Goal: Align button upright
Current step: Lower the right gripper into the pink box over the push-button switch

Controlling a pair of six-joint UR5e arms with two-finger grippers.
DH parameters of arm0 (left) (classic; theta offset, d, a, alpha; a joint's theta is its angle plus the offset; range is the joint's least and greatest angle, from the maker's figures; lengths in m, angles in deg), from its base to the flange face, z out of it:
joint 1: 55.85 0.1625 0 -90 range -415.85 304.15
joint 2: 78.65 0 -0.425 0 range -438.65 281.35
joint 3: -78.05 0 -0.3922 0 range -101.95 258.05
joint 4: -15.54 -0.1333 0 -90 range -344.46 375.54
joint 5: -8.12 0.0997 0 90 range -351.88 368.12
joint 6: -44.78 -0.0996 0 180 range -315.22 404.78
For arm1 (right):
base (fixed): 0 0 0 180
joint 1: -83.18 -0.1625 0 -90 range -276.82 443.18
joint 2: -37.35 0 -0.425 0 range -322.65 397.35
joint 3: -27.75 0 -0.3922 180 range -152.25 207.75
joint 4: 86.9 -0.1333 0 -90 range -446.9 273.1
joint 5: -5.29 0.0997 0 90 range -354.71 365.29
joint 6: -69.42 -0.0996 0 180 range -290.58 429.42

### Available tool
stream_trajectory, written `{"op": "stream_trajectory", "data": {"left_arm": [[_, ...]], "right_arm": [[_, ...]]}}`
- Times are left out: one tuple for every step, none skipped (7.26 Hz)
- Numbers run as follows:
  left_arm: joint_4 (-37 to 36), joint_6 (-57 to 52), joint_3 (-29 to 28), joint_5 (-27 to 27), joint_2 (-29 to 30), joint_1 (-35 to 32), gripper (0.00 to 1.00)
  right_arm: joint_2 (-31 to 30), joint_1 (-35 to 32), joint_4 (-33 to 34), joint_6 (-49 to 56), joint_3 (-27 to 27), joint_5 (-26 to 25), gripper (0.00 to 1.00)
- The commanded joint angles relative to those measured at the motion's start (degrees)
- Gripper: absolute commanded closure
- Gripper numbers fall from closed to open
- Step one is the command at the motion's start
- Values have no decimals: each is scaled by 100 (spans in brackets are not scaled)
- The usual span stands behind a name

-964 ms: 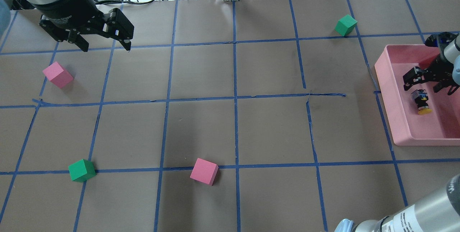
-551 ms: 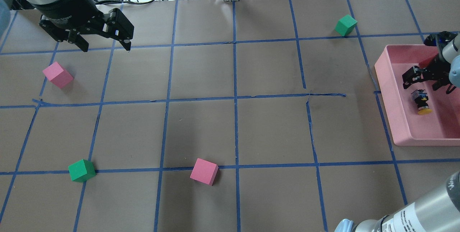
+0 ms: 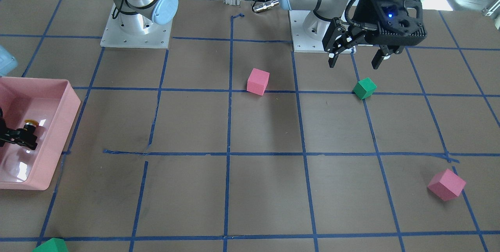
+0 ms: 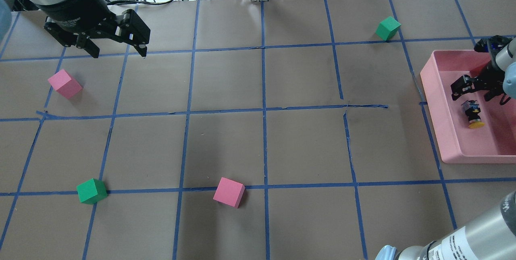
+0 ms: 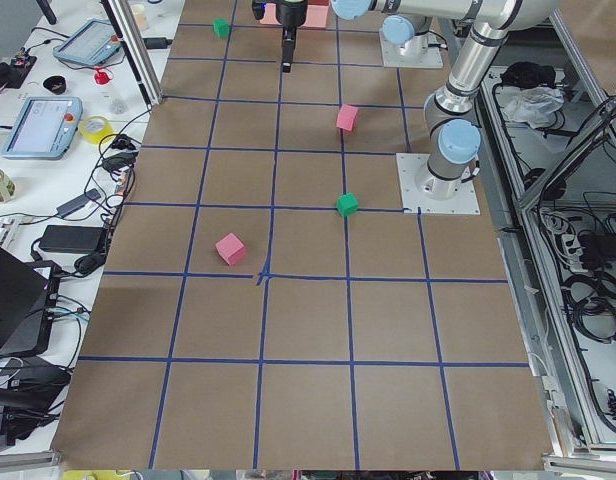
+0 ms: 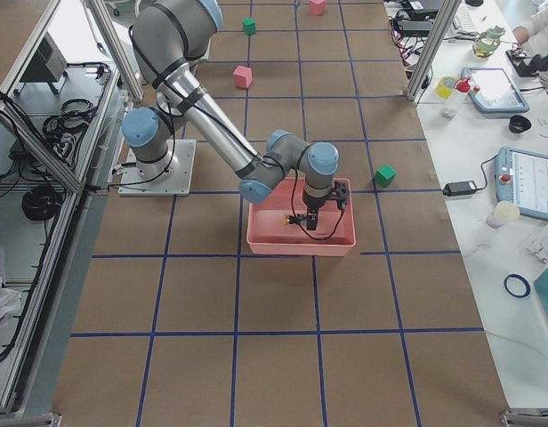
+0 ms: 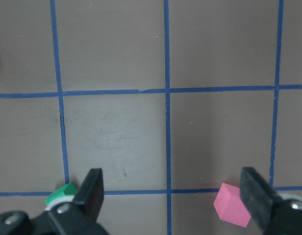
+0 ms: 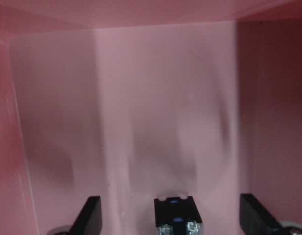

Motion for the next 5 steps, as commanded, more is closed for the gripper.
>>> {"op": "stream_trajectory", "data": {"left_arm": [[0,-1,0,0,0,0,0],[0,-1,0,0,0,0,0],[0,-1,0,0,0,0,0],[0,-1,0,0,0,0,0],[0,-1,0,0,0,0,0]], "right_arm": [[2,0,-69,16,4,-53,0],[-7,0,-183,16,4,-44,0],[-16,0,-262,16,4,-35,0],[-16,0,-324,16,13,-35,0],[-16,9,-359,16,56,-35,0]]}}
